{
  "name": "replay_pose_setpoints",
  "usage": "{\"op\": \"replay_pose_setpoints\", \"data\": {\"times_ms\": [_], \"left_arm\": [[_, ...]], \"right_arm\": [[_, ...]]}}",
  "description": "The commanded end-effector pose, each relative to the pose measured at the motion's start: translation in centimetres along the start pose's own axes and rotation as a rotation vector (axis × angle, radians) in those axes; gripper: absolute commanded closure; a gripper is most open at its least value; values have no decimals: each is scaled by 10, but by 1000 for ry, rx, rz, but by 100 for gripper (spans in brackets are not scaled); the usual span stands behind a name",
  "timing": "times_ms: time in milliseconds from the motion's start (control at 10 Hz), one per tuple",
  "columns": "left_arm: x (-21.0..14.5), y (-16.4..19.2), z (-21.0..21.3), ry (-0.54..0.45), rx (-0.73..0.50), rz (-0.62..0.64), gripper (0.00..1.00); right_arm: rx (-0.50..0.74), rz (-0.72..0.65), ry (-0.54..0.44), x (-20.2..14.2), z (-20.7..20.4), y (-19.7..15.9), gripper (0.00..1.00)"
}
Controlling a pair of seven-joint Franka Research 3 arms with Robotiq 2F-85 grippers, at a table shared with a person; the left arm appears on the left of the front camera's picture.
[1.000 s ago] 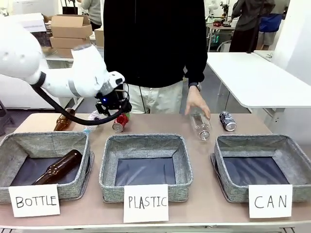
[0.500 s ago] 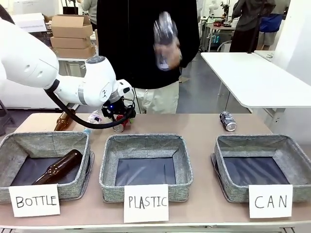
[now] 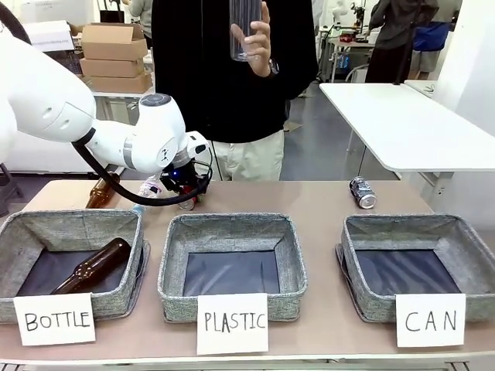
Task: Sort the can waste into the basket.
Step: Pick up the can waste from the table and place it in the right Fabric basket.
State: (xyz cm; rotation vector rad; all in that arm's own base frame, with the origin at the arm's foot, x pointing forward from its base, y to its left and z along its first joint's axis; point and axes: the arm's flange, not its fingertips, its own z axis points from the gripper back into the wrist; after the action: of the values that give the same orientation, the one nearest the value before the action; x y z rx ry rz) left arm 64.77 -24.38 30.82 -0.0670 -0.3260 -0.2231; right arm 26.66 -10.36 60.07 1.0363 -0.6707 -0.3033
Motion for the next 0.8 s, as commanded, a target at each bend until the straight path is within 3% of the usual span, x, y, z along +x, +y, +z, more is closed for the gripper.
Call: {"op": "replay_pose_setpoints", "data": {"times_ms": [0,300,500,700], "left_arm": [[-1,-4,4,-13,36,23,100],[-1,-2,8,-24,45,27,100],[-3,6,36,-16,28,61,100],[-37,43,151,49,-47,97,100]], "right_arm": [[29,22,-7,1,-2,0,0],[29,22,-7,1,-2,0,0],[29,22,-7,1,-2,0,0],[29,22,-7,1,-2,0,0]]}}
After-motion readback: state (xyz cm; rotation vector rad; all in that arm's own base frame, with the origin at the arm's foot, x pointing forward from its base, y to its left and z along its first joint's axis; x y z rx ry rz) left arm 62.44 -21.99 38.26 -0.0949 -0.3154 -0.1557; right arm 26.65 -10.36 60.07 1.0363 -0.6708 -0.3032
